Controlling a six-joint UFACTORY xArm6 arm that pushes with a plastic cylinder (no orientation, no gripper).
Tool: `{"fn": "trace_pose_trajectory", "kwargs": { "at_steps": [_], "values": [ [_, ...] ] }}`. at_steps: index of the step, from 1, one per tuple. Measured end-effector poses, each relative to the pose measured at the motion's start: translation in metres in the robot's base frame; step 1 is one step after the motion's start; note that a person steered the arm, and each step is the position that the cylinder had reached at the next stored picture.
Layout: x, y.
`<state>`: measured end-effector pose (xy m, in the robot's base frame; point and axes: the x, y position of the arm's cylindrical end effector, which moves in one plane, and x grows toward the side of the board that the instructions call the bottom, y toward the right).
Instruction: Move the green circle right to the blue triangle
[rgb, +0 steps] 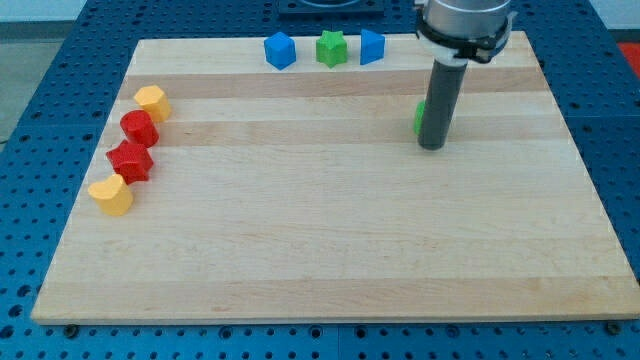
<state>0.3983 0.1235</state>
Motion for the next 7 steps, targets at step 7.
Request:
{"fn": "trace_pose_trajectory", "kwargs": {
  "at_steps": [7],
  "values": [
    [-0.125, 0.0]
  ]
}}
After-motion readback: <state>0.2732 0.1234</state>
